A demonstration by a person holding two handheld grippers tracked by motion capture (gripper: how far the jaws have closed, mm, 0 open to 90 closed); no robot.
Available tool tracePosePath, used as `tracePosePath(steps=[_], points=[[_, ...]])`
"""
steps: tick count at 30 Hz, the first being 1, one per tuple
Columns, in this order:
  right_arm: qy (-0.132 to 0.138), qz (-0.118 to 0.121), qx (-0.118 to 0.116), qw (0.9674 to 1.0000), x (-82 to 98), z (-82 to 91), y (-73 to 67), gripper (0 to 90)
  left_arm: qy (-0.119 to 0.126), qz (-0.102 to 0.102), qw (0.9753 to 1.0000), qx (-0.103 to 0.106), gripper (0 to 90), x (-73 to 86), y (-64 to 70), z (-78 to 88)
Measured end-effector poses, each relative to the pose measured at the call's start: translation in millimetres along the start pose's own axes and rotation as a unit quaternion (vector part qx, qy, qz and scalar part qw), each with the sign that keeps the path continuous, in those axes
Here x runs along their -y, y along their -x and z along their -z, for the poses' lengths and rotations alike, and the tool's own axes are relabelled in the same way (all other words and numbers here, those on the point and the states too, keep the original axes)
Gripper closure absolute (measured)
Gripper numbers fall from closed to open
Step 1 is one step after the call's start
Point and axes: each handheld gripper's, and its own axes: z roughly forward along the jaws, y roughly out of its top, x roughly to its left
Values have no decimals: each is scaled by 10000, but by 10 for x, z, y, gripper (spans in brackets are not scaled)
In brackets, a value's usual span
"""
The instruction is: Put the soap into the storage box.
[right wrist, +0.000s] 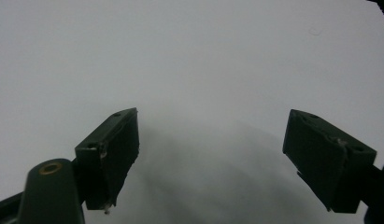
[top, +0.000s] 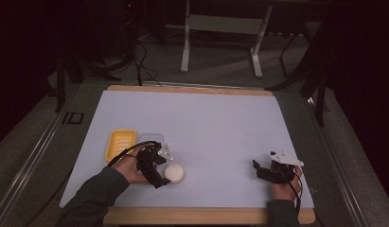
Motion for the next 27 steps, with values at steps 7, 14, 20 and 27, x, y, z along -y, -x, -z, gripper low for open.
tracePosePath(steps=[7,14,20,27], points=[[3,0,-2,10000,0,1,0,181,-74,-63,9999,30,109,-40,9,-45],[2,-1,-4,10000,0,0,1,181,-152,-135,9998,84,106,-83,18,-91],[2,0,-5,10000,0,0,1,181,-184,-175,9996,129,112,-120,29,-125],[-6,0,-5,10000,0,0,-1,181,-260,-236,9993,143,120,-158,27,-170]])
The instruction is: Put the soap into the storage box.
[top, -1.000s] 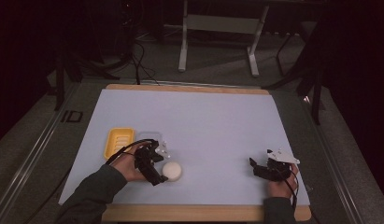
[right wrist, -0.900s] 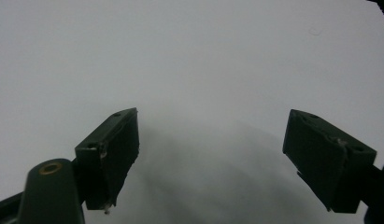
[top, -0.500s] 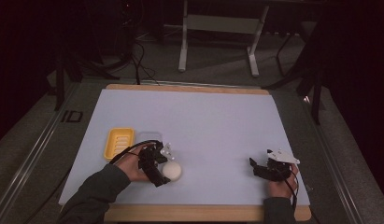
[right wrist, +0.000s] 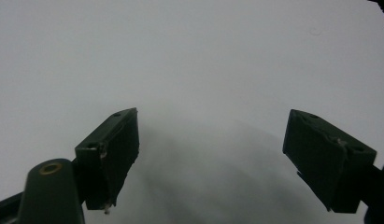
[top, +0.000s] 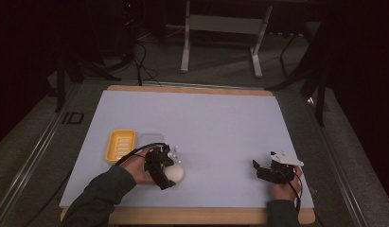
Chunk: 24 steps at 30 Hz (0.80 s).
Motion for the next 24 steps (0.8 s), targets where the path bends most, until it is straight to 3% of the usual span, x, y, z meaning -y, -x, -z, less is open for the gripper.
tracePosePath(steps=[11,24], points=[[-5,14,-1,10000,-1,-1,1,181,-198,-4,9997,126,152,-61,2,-99],[-7,12,-7,10000,-1,-2,1,181,-405,-78,9991,105,160,-123,-4,-175]])
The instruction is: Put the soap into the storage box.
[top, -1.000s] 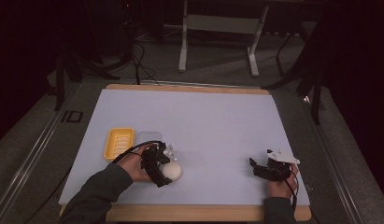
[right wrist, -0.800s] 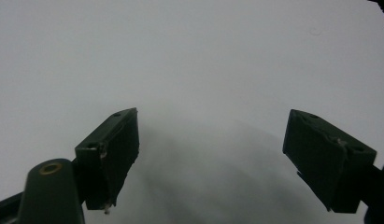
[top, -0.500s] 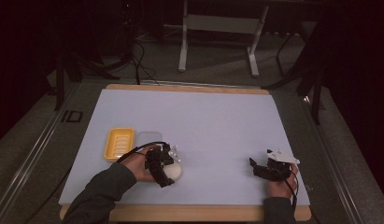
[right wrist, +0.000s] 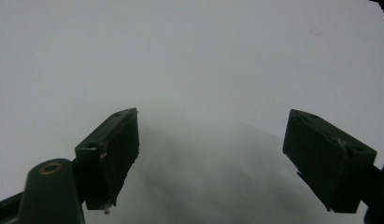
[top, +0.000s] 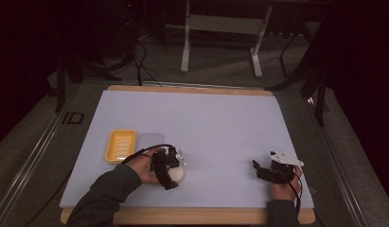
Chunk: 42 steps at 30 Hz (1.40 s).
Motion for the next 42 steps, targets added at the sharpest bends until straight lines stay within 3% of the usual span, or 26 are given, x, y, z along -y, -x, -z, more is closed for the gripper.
tracePosePath(steps=[11,22,26,42], points=[[-8,1,-2,10000,-1,-1,0,181,-114,0,9999,-35,168,-40,-21,-64],[-12,-4,-6,10000,-1,-1,0,176,-162,8,9999,43,242,-64,-36,-99],[-17,2,-3,10000,-1,-3,-1,176,-255,-111,9996,0,246,-76,-33,-106],[-16,3,-1,10000,-1,-3,-3,176,-309,-163,9994,-26,254,-91,-19,-107]])
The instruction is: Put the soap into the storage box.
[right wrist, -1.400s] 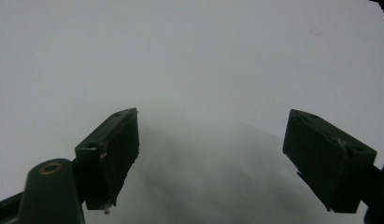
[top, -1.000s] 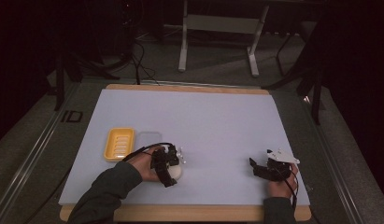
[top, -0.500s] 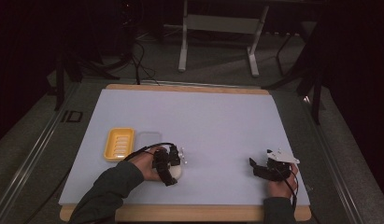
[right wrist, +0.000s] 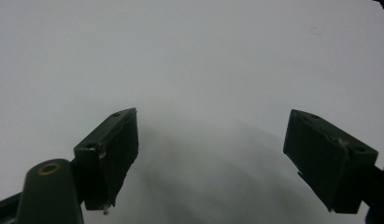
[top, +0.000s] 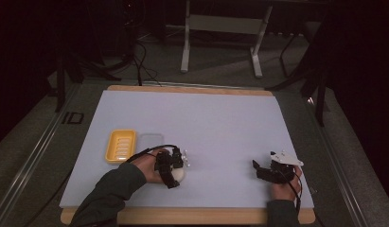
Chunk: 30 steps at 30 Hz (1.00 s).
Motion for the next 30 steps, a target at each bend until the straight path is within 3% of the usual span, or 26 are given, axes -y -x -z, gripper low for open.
tracePosePath(steps=[17,30], points=[[1,5,0,10000,0,0,-1,176,-31,-20,10000,-5,258,-13,-6,6],[-1,4,2,10000,0,1,-2,176,80,160,9998,-42,258,35,-70,90]])
